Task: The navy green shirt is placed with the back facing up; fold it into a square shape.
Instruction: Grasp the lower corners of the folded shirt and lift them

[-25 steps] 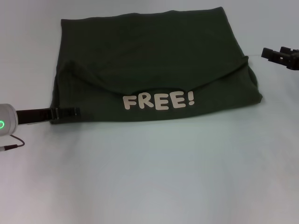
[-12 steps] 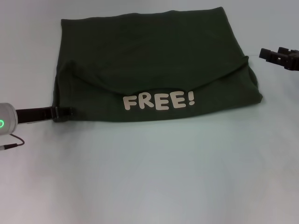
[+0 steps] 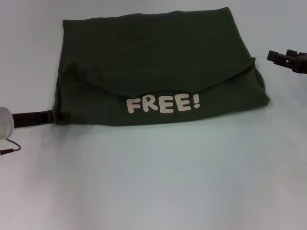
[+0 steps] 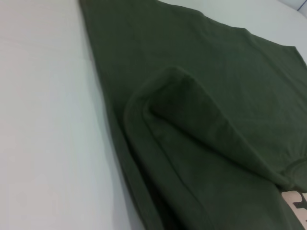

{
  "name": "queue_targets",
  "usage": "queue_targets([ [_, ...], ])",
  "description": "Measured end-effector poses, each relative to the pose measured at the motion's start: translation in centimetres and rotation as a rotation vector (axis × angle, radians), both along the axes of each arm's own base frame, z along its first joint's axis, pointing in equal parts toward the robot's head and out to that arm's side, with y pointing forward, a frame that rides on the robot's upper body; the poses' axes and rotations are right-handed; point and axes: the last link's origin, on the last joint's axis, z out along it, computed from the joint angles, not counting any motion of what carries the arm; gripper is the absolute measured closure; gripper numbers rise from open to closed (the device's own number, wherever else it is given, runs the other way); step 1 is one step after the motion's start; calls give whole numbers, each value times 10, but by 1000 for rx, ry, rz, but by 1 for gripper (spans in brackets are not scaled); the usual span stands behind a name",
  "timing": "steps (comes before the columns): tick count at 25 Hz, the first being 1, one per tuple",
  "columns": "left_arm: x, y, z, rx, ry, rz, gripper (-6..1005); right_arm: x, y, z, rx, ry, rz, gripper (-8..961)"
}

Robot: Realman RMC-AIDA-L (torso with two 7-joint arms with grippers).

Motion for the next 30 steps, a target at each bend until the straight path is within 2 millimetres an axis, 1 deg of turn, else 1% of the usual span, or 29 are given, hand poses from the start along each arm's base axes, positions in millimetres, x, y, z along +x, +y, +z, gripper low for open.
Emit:
queue_targets([
  [1, -1, 0, 1, 0, 4, 0, 716, 0, 0, 0, 0, 0, 0, 156],
  [12, -3, -1, 3, -4, 21, -2, 946, 3, -2, -1, 0, 9, -12, 158],
  [30, -2, -1, 2, -21, 24, 2, 957, 10, -7, 0, -15, 30, -45, 158],
])
